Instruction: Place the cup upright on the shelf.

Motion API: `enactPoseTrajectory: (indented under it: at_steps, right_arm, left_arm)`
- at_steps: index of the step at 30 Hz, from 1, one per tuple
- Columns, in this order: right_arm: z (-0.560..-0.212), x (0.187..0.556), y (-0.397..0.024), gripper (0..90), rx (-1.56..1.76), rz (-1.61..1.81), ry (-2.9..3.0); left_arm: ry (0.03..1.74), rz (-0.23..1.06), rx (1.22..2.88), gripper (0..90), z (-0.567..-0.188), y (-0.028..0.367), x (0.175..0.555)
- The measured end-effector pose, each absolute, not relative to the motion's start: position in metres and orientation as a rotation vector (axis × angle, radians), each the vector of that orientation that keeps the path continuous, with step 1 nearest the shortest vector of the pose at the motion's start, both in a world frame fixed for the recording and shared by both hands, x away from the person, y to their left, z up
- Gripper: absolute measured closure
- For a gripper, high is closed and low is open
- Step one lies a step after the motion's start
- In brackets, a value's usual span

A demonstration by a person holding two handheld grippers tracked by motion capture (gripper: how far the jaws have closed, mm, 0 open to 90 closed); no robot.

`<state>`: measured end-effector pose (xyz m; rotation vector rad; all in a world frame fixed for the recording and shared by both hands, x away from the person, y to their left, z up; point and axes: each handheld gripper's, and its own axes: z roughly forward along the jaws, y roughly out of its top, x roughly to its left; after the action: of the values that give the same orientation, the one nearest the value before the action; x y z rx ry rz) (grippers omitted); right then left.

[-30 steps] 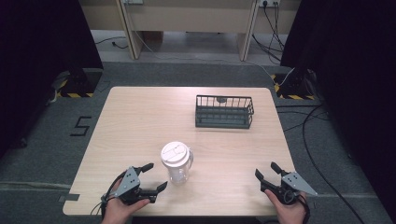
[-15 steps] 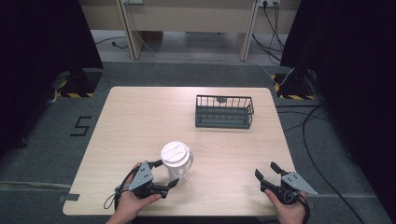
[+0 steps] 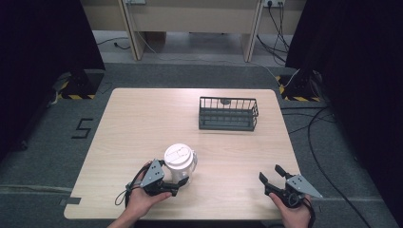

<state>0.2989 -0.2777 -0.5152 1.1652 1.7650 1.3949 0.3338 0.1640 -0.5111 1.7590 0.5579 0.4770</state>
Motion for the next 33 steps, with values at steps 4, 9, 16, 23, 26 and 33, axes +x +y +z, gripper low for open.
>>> enactPoseTrajectory:
  at_steps: [4,9,16,23,26,33]
  right_arm:
    - [-0.515,0.299,-0.278,27.8,1.171,1.398,1.765]
    - [-0.515,0.3,-0.279,27.8,1.185,1.404,1.764]
    - [-0.515,0.3,-0.278,27.8,1.179,1.401,1.765]
    - [-0.515,0.3,-0.278,27.8,1.184,1.403,1.763]
    - [-0.515,0.3,-0.279,27.8,1.187,1.407,1.76]
    - [-0.515,0.3,-0.279,27.8,1.185,1.406,1.759]
  left_arm:
    - [0.563,0.471,1.746,16.7,-0.512,0.162,0.335]
    - [0.557,0.478,1.75,17.1,-0.511,0.161,0.334]
    - [0.55,0.474,1.763,17.4,-0.508,0.157,0.336]
    - [0.546,0.473,1.751,17.4,-0.501,0.149,0.342]
    - [0.542,0.482,1.749,17.4,-0.496,0.145,0.347]
    - [0.537,0.505,1.742,17.4,-0.488,0.141,0.357]
